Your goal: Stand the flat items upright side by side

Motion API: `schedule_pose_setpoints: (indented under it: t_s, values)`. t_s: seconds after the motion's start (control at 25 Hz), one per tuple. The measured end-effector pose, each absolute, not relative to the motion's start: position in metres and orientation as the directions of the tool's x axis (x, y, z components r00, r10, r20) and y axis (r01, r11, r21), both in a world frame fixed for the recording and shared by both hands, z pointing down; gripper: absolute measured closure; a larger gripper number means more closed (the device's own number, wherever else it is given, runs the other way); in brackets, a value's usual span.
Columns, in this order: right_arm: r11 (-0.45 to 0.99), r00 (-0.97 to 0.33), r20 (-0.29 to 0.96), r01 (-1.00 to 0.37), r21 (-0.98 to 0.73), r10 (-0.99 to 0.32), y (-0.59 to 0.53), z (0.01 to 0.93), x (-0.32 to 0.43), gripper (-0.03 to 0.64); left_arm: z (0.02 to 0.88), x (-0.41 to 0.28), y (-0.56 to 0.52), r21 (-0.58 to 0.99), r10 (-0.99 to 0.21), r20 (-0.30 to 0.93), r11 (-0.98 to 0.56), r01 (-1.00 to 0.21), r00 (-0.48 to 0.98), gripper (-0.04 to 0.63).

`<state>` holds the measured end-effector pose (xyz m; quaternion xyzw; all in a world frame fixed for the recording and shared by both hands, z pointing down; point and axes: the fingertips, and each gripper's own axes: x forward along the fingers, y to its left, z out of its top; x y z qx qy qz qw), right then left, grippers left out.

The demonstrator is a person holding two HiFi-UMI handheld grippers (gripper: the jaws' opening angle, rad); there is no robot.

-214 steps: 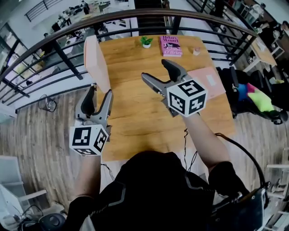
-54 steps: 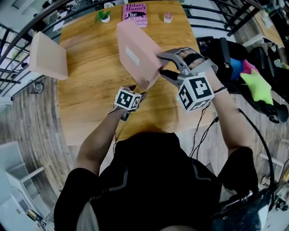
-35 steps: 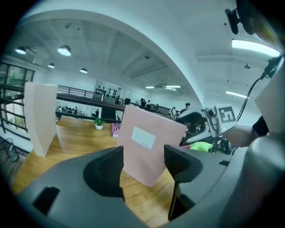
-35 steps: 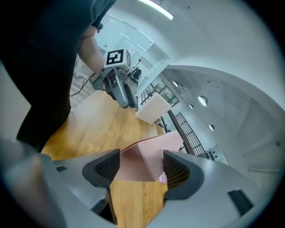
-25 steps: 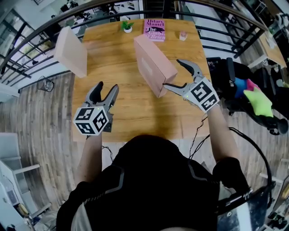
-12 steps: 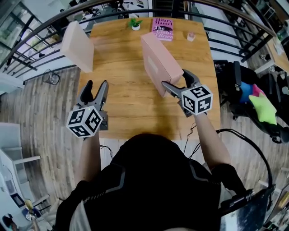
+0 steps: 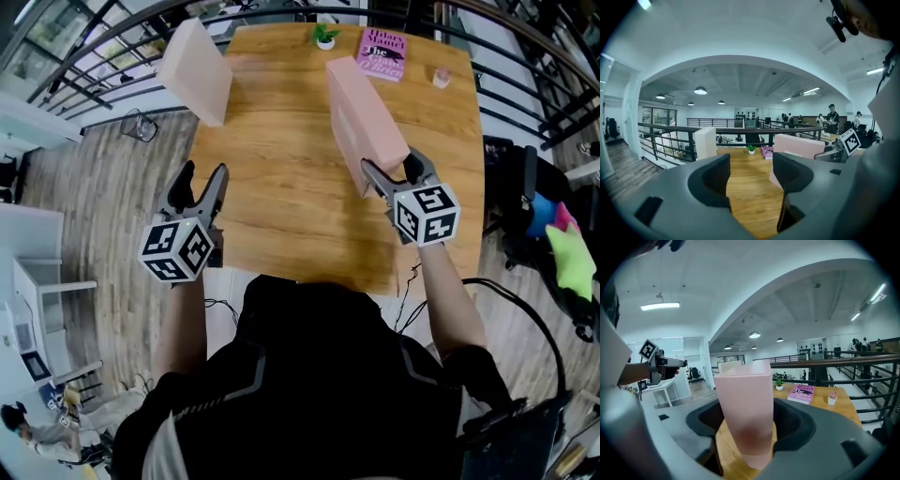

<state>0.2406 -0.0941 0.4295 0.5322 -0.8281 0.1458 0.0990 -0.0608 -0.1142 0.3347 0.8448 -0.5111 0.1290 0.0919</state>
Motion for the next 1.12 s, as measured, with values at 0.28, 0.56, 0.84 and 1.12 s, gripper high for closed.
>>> schedule_pose_setpoints:
  t_s: [0.28, 0.56, 0.84, 1.12]
  values:
    - [0.358, -0.387, 0.335, -0.922, -0.148, -0.859, -0.111, 0.430, 0.213, 0.305, 0.332, -0.089, -0.124, 0.022, -0.845, 0.277, -0.470, -0.883, 0.457, 0.296]
    - [0.334, -0.371, 0.361, -0.929, -0.162, -0.856, -0.143, 0.427, 0.156, 0.304, 0.328, -0.143, -0.153, 0.032, -0.842, 0.242, -0.490, -0.871, 0.482, 0.296]
    - [0.337, -0.370, 0.368, -0.929, -0.152, -0.853, -0.173, 0.428, 0.097, 0.302, 0.330, -0.197, -0.181, 0.047, -0.846, 0.233, -0.482, -0.875, 0.479, 0.316]
    - [0.343, -0.376, 0.369, -0.927, -0.155, -0.850, -0.207, 0.427, 0.045, 0.300, 0.339, -0.236, -0.199, 0.092, -0.848, 0.224, -0.472, -0.877, 0.480, 0.316]
